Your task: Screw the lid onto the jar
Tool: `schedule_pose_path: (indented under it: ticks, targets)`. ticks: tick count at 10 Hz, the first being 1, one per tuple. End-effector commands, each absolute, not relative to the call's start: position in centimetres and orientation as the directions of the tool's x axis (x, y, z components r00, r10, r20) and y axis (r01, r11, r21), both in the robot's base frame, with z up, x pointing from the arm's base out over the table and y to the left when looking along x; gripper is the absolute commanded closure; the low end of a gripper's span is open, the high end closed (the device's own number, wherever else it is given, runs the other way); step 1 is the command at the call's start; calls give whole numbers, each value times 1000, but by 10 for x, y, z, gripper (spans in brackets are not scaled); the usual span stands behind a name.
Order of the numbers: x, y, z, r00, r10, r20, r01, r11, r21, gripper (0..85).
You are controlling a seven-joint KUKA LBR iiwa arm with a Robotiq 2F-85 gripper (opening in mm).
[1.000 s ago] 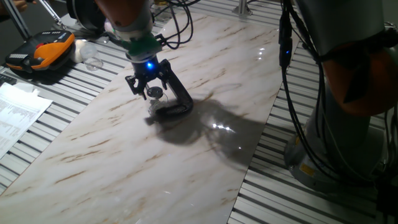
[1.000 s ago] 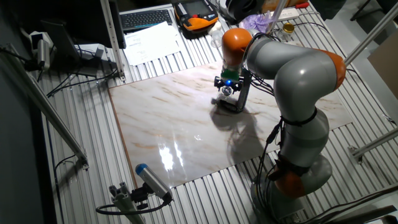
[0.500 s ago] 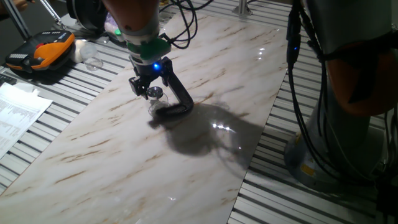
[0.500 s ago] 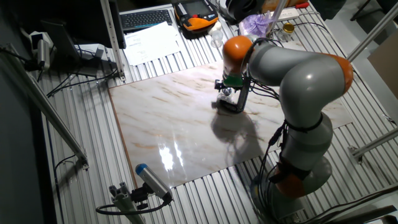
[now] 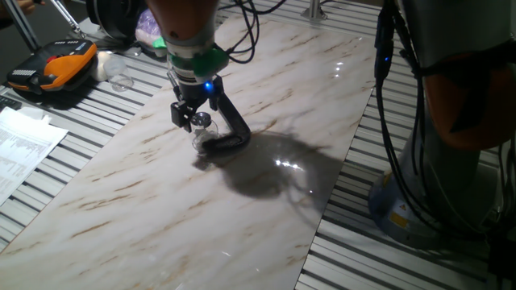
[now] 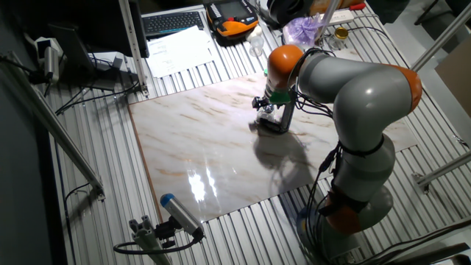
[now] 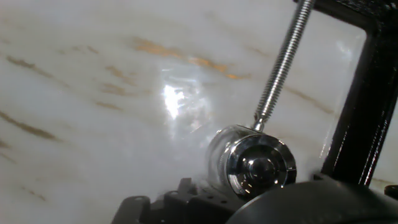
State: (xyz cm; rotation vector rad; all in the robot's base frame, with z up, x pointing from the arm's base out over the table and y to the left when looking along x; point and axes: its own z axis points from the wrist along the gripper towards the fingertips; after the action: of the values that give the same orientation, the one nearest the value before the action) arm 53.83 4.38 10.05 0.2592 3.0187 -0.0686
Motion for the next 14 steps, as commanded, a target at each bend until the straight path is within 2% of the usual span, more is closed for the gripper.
schedule_pose_path:
  ticks: [1,14]
  targets:
    - [538,44,101,-895,-431,-112,-429,902,-40,0]
    - [547,40,99,-897,-432,-94,-430,902,-44,0]
